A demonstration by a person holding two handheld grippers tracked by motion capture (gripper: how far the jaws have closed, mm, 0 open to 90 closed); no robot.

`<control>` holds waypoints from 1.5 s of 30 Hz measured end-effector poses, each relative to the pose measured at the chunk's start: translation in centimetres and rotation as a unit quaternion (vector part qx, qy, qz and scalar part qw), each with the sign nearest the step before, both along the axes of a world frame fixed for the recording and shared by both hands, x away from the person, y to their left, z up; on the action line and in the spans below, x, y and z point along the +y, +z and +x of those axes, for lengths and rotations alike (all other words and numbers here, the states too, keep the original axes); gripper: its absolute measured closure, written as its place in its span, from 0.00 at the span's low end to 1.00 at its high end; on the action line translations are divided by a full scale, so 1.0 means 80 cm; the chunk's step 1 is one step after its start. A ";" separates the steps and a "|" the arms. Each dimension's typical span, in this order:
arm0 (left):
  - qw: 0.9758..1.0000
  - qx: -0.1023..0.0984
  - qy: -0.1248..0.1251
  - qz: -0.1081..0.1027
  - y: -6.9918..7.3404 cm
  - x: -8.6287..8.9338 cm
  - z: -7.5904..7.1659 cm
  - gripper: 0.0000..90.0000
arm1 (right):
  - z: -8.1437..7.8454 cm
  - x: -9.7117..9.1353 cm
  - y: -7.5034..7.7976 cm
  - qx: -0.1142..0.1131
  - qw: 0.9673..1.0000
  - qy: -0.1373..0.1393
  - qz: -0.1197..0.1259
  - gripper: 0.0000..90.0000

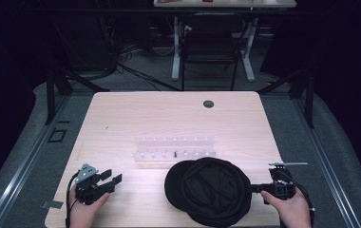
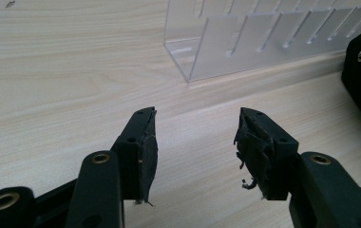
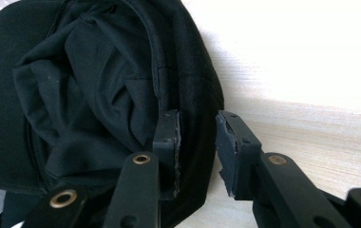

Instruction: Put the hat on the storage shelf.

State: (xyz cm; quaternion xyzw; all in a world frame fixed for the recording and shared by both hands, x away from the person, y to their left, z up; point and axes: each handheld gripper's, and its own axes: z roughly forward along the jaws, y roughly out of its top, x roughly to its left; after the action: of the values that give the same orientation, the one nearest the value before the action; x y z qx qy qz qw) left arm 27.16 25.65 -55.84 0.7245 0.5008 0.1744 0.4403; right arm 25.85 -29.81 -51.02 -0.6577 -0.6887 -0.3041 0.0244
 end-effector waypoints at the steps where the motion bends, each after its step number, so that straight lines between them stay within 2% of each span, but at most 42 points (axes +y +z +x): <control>1: 1.000 0.001 -0.001 0.002 0.000 0.000 0.000 0.54 | 0.001 0.000 0.000 0.001 1.000 0.001 0.001 0.78; 6: 1.000 -0.001 -0.002 0.000 0.000 -0.001 0.000 0.54 | 0.005 0.002 -0.002 0.008 1.000 0.000 -0.001 0.81; 11: 1.000 0.000 -0.002 0.001 0.000 -0.001 0.000 0.54 | 0.011 0.004 -0.004 0.025 1.000 0.007 -0.001 0.85; 15: 1.000 0.000 -0.001 0.001 0.000 0.000 0.000 0.54 | 0.013 0.006 -0.007 0.032 0.999 0.010 -0.002 0.85; 16: 1.000 0.000 -0.001 0.001 0.000 0.000 0.001 0.54 | 0.015 0.006 -0.008 0.041 0.999 0.015 -0.002 0.85; 22: 1.000 -0.001 -0.001 0.002 0.000 0.000 0.001 0.54 | 0.019 0.006 -0.013 0.056 0.998 0.011 0.011 0.88; 25: 1.000 0.000 -0.001 0.001 0.000 0.000 0.001 0.54 | 0.020 0.005 -0.012 0.069 0.997 0.019 0.012 0.90; 29: 1.000 -0.001 0.000 0.001 0.000 0.000 0.001 0.54 | 0.021 0.006 -0.012 0.073 0.997 0.017 0.015 0.93; 33: 1.000 -0.001 0.000 0.000 0.000 0.000 0.001 0.54 | 0.024 0.004 -0.008 0.088 0.996 0.029 0.017 0.96; 36: 1.000 -0.001 0.002 0.000 -0.001 0.000 0.001 0.54 | 0.025 0.003 -0.006 0.088 0.995 0.028 0.022 0.97; 40: 1.000 -0.001 0.003 0.000 -0.001 0.000 0.001 0.54 | 0.024 0.002 -0.001 0.085 0.995 0.022 0.041 0.97; 42: 1.000 0.000 0.002 0.000 -0.001 0.000 0.001 0.54 | 0.023 0.001 0.002 0.086 0.995 0.030 0.043 0.97; 45: 1.000 0.001 0.001 0.000 -0.001 0.000 0.001 0.54 | 0.022 0.001 0.008 0.079 0.995 0.026 0.055 0.98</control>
State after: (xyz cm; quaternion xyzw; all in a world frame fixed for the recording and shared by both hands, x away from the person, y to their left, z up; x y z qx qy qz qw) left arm 27.24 25.63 -55.91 0.7242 0.5023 0.1744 0.4391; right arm 27.62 -29.74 -50.35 -0.6589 -0.6839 -0.2879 0.1234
